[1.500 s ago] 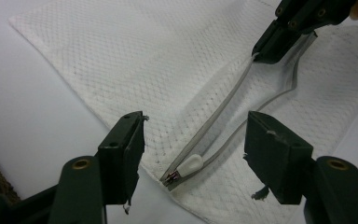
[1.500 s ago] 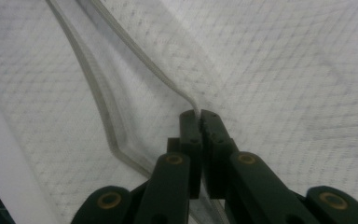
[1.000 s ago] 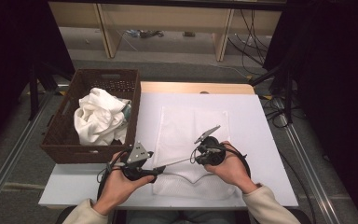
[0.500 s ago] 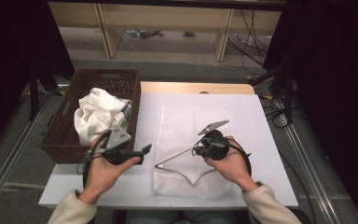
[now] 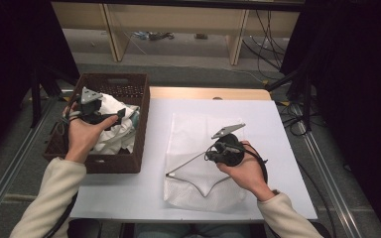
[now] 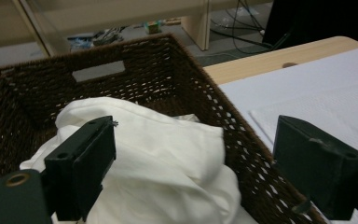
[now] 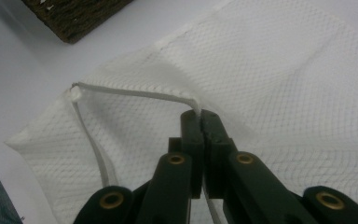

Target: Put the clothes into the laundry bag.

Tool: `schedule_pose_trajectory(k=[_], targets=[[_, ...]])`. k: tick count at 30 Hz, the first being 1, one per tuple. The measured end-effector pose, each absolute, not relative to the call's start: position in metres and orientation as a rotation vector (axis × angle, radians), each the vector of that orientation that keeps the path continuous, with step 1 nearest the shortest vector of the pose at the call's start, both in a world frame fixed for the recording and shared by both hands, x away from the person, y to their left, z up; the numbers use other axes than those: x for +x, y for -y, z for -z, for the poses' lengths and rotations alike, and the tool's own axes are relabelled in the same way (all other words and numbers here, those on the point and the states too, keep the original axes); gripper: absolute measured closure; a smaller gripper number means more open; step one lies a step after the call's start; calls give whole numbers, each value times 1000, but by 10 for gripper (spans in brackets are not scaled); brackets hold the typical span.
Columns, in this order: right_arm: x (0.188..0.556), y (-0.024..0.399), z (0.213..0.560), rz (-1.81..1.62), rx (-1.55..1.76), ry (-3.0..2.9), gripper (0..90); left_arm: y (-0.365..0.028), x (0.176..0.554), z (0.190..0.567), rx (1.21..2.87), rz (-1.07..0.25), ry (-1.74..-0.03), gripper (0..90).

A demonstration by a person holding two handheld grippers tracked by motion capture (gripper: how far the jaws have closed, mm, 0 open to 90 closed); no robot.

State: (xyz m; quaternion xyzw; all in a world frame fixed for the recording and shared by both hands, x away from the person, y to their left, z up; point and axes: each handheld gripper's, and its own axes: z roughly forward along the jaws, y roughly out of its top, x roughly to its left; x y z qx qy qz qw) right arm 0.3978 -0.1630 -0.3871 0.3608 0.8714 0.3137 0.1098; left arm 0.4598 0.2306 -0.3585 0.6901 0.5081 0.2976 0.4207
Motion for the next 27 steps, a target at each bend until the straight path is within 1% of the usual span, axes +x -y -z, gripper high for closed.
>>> schedule_pose_trajectory(k=[5, 11, 13, 14, 16, 18, 21, 27], targets=[[397, 163, 386, -916, 1068, -2563, 900, -235, 486, 372, 1750, -705, -1386, 108], [397, 162, 388, -916, 1073, -2572, 900, -239, 505, 388, 1805, -658, -1500, 69], [398, 163, 389, -915, 1066, -2571, 900, -238, 510, 394, 1814, -626, -1522, 52], [396, 161, 387, -915, 1139, -2581, 900, -237, 512, 396, 1820, -609, -1531, 45], [397, 162, 389, -913, 1093, -2572, 900, -236, 515, 400, 1841, -600, -1536, 25], [397, 163, 389, -913, 1088, -2571, 900, -235, 519, 405, 1856, -562, -1560, 6], [397, 162, 389, -915, 1097, -2574, 900, -233, 523, 414, 1865, -494, -1581, 3], [397, 162, 390, -908, 1108, -2580, 900, -227, 526, 422, 1918, -505, -1601, 0]])
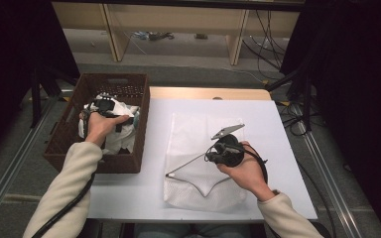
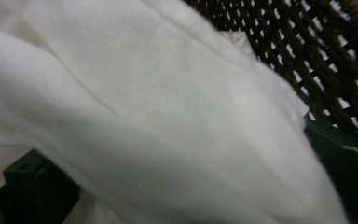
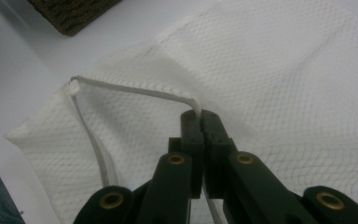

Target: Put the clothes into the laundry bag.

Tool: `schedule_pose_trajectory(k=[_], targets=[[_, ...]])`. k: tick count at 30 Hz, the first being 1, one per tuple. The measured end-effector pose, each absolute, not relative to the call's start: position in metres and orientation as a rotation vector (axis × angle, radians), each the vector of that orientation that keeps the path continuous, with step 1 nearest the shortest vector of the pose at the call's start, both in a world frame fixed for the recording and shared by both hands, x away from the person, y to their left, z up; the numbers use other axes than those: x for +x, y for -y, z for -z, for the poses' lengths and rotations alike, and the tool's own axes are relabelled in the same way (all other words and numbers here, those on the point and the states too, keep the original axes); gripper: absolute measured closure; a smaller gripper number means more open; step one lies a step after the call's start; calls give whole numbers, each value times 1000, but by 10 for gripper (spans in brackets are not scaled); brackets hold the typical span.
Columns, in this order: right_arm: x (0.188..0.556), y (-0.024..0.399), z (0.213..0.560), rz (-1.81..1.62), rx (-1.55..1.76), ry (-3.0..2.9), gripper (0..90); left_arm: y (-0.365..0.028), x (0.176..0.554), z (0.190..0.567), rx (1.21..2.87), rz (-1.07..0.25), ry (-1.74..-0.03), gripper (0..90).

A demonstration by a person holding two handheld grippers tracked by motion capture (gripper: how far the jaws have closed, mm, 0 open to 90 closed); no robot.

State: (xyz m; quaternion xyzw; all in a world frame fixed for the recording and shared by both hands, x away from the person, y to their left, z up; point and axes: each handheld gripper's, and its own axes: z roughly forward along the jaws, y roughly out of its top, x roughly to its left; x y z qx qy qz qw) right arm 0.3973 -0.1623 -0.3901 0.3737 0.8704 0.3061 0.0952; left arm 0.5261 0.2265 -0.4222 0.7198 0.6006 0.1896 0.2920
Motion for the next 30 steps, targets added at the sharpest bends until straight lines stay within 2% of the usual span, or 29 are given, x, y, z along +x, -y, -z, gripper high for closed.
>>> schedule_pose_trajectory(k=[11, 15, 22, 28, 30], targets=[[396, 162, 389, -905, 1133, -2584, 900, -224, 536, 442, 2007, -497, -1668, 0], [397, 162, 391, -916, 1131, -2572, 900, -224, 537, 447, 1994, -460, -1707, 30], [397, 164, 390, -912, 1111, -2585, 900, -227, 538, 447, 2003, -444, -1725, 178], [398, 166, 391, -912, 1072, -2583, 900, -232, 538, 446, 2021, -402, -1683, 390], [399, 166, 391, -910, 1072, -2581, 900, -234, 538, 443, 2049, -400, -1650, 491]])
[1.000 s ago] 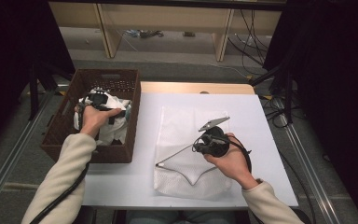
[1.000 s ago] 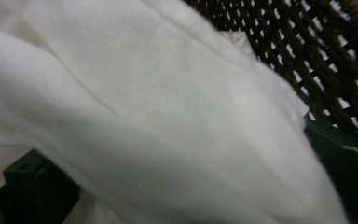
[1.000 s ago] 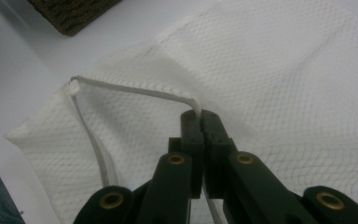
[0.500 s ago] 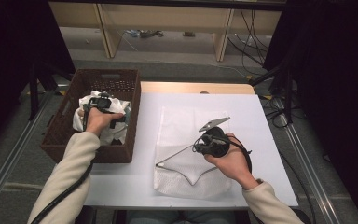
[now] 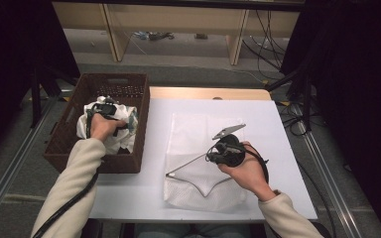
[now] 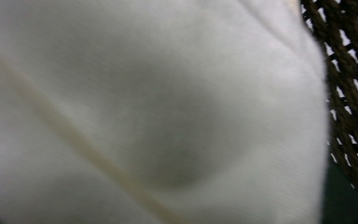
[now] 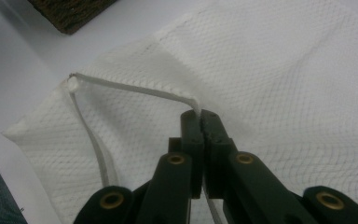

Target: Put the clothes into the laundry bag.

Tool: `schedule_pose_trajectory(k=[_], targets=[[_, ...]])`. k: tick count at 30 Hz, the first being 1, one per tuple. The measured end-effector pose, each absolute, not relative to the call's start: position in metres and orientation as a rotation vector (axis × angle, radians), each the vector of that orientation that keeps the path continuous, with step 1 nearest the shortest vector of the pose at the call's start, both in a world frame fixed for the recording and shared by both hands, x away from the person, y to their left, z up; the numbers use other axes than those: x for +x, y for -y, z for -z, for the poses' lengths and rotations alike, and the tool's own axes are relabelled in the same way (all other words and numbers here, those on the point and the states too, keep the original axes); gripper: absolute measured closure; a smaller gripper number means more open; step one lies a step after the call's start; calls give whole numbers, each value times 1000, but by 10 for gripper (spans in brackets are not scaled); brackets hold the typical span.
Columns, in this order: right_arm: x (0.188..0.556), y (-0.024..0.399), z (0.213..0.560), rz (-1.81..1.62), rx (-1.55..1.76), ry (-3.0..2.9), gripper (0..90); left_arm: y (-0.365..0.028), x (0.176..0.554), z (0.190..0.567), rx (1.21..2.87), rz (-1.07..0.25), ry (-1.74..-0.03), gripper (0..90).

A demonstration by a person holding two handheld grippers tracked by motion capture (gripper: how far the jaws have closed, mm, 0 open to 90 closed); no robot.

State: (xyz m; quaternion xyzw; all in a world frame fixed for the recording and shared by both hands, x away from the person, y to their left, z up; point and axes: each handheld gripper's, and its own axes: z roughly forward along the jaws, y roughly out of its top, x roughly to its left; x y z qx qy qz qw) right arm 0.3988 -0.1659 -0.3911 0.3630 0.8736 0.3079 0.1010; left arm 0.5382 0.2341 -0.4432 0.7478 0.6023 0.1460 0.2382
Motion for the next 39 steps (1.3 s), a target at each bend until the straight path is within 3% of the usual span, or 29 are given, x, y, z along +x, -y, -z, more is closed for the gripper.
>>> schedule_pose_trajectory(k=[1, 7, 22, 39], targets=[[397, 165, 390, -908, 1120, -2581, 900, -234, 538, 443, 2051, -407, -1645, 560], [398, 166, 390, -912, 1116, -2580, 900, -237, 534, 440, 2030, -440, -1598, 697], [400, 168, 390, -911, 1098, -2555, 900, -260, 498, 387, 1823, -707, -1387, 724], [399, 168, 388, -930, 1138, -2551, 900, -238, 440, 319, 1646, -921, -1082, 725]])
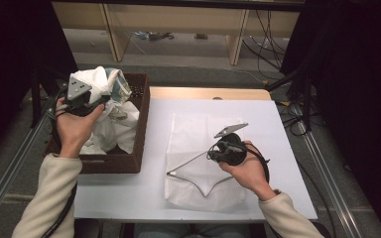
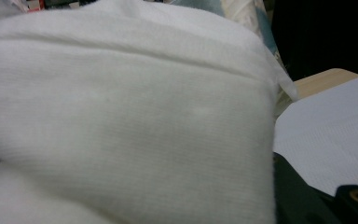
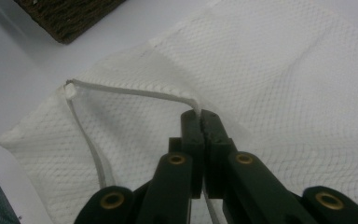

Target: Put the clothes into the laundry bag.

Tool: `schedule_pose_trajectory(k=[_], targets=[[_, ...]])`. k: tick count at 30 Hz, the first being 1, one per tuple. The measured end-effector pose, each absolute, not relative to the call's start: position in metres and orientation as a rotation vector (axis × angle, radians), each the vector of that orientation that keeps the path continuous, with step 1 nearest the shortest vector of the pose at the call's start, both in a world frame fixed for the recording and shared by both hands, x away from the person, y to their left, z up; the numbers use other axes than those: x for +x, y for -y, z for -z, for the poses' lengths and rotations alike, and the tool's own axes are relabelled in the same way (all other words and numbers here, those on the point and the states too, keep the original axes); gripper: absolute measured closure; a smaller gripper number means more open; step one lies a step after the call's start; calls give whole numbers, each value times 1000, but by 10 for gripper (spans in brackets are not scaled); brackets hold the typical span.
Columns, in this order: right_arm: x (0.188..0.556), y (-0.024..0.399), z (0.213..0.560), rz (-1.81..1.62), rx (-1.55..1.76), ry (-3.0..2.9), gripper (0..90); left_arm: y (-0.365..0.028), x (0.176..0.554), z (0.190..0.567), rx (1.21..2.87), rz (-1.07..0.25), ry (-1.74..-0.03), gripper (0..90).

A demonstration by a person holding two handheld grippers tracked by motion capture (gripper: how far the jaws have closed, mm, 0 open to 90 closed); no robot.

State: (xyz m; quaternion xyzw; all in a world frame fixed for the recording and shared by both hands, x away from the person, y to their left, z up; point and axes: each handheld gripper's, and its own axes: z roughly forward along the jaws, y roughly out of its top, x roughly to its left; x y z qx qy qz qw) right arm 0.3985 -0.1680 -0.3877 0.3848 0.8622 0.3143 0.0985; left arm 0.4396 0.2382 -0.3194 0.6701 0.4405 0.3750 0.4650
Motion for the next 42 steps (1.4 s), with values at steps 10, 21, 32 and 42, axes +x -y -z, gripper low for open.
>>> schedule_pose_trajectory(k=[10, 21, 32, 42], targets=[[400, 169, 387, -926, 1092, -2554, 900, -225, 404, 295, 1608, -957, -926, 726], [398, 169, 386, -937, 1140, -2543, 900, -204, 363, 268, 1577, -962, -774, 727], [398, 171, 384, -944, 1134, -2536, 900, -183, 328, 236, 1539, -969, -614, 731], [398, 173, 381, -960, 1135, -2516, 900, -152, 288, 217, 1531, -855, -407, 731]])
